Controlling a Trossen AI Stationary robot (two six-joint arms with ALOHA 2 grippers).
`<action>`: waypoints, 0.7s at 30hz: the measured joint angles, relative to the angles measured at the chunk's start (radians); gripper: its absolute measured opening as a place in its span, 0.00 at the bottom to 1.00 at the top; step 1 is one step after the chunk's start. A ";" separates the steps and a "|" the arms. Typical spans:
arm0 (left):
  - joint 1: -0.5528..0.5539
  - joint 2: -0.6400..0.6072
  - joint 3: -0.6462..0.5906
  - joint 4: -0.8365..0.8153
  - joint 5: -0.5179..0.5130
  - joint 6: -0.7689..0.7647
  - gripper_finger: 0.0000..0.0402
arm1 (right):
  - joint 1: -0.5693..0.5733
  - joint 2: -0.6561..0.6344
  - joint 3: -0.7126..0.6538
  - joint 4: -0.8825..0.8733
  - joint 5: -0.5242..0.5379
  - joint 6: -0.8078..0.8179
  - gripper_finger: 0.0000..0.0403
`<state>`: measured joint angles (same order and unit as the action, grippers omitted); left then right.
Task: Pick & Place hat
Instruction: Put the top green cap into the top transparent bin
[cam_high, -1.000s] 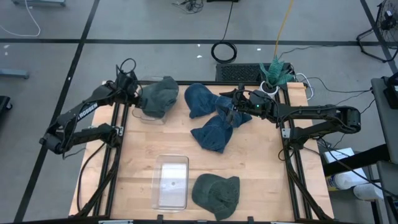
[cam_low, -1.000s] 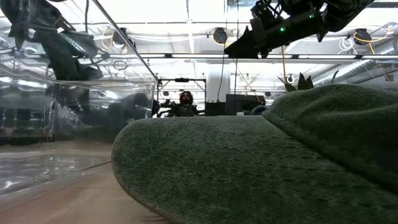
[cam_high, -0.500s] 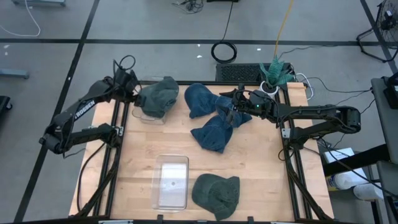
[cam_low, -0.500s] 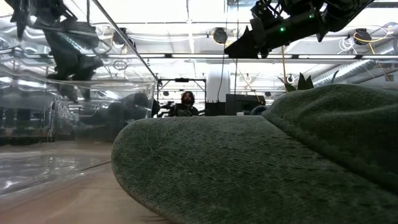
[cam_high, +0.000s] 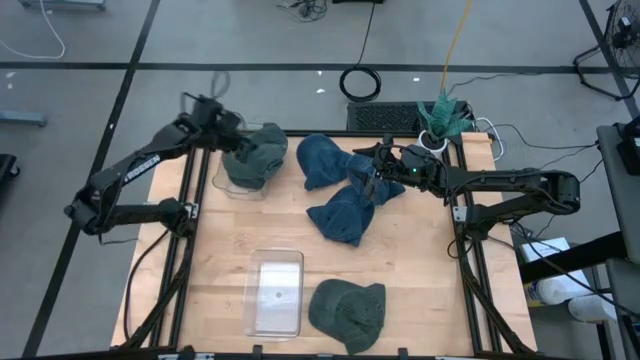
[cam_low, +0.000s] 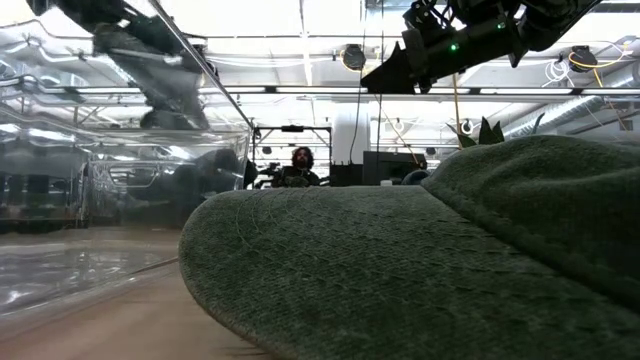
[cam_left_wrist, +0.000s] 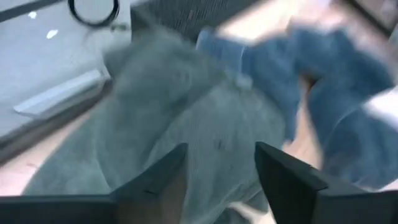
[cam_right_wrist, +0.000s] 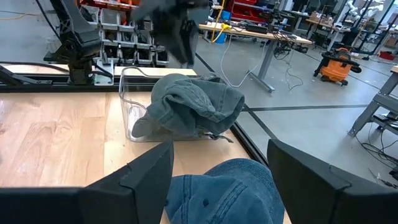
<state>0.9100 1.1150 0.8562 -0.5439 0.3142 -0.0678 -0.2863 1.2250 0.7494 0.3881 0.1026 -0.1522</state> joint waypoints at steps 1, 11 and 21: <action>-0.026 0.021 0.000 -0.007 -0.037 0.009 0.41 | 0.000 0.000 0.000 0.000 0.000 0.001 0.61; -0.141 0.215 0.000 -0.078 -0.309 -0.013 0.06 | 0.000 0.000 0.000 -0.001 0.000 -0.002 0.61; -0.130 0.373 -0.031 -0.028 -0.371 -0.032 0.02 | 0.000 0.000 0.000 -0.004 0.000 -0.002 0.61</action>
<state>0.7795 1.4877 0.8253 -0.5722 -0.0570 -0.0998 -0.2863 1.2250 0.7494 0.3836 0.1028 -0.1539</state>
